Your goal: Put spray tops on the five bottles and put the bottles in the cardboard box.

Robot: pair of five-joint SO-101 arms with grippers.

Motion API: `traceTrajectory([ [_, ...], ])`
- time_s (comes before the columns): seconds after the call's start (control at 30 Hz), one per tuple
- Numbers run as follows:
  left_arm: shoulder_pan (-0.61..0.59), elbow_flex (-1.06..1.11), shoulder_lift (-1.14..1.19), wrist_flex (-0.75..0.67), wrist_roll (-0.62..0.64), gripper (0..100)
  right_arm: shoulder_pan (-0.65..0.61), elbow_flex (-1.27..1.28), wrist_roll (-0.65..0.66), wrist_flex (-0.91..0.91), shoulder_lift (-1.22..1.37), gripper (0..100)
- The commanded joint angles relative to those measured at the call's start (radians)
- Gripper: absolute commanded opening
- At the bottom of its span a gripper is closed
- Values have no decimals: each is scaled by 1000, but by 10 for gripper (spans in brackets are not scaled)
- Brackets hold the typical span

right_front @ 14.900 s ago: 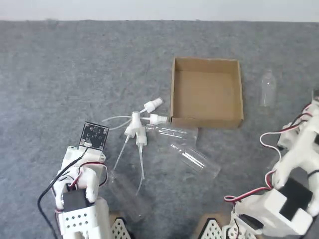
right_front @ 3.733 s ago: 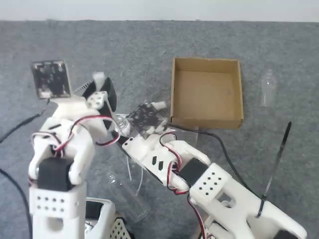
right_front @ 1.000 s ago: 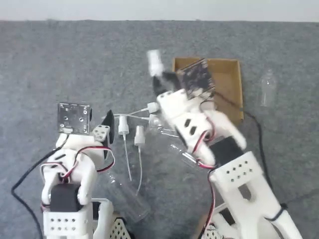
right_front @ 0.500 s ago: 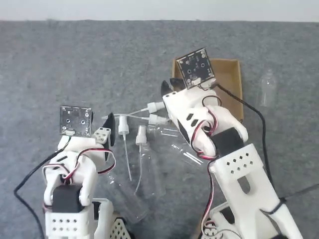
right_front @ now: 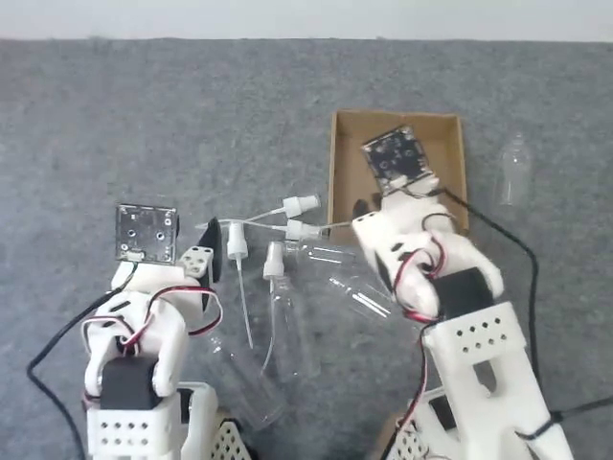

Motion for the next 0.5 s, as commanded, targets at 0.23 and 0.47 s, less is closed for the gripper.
traceTrajectory([
  [0.23,-81,87,-20,-52,-75,159,107,-181,-97,-85,285,111],
  [0.47,-144,177,-20,-133,-75,159,159,-514,-293,74,654,68],
])
